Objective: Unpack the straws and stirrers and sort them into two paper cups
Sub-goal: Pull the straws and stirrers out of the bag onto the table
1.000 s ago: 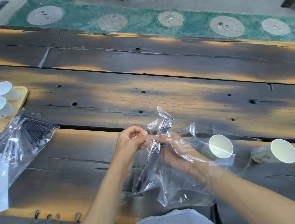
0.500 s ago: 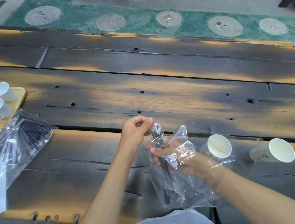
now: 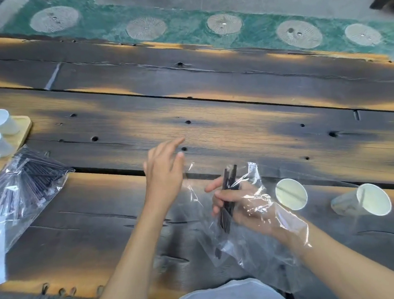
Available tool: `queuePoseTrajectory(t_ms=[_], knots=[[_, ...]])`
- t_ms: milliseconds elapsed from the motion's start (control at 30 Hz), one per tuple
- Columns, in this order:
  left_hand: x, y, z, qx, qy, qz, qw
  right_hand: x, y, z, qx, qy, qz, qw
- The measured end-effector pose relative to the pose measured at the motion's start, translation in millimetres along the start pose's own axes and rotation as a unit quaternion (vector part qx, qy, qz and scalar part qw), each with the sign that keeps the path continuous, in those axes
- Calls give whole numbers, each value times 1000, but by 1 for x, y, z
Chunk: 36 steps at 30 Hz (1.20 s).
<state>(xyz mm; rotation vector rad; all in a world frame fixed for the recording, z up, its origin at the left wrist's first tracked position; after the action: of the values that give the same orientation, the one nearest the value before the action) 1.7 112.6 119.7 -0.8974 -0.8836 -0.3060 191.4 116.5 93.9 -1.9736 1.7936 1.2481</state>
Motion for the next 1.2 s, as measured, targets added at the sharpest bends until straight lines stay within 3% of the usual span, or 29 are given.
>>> queuePoseTrajectory(t_ms=[67,100,167,200,333,433,533,700,867,1100,1200], knots=[[26,-2,1,-63,144,34,987,-4,5,-6,9,12,-2,1000],[35,2,0,-128,167,19,977,-5,7,-8,9,18,5,1000],[43,13,-6,-247,126,-50,959,-9,9,-12,11,26,6,1000],[42,17,-7,-261,102,-79,957,-12,10,-15,12,26,-2,1000],[18,23,0,-195,34,-98,975,-16,0,-19,65,19,-32,997],[-1,26,-1,-205,-6,-76,976,-25,-8,-28,83,41,-58,994],[-29,18,1,-169,-31,-11,985,-48,-18,-49,81,89,16,993],[-73,-7,8,-124,-95,-3,988,-68,-36,-55,89,55,-88,991],[-88,-11,8,-136,-133,-6,982,-65,-50,-30,134,37,-39,989],[-138,-18,-16,-111,-246,-10,963,-64,-85,7,237,-39,151,959],[-149,-16,-29,-118,-281,-6,952,-55,-87,22,252,-29,149,956]])
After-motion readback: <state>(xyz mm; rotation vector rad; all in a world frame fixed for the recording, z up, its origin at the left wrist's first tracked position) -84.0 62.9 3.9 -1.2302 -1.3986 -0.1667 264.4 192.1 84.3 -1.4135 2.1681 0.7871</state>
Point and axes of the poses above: each hand's wrist, its own z-axis towards the middle knuckle, its own y-axis out of the palm, x = y × z, the point moved 3 cm from there along z, towards the middle knuckle, and after that the axes turned 15 degrees about x, right-handed, at the moved point
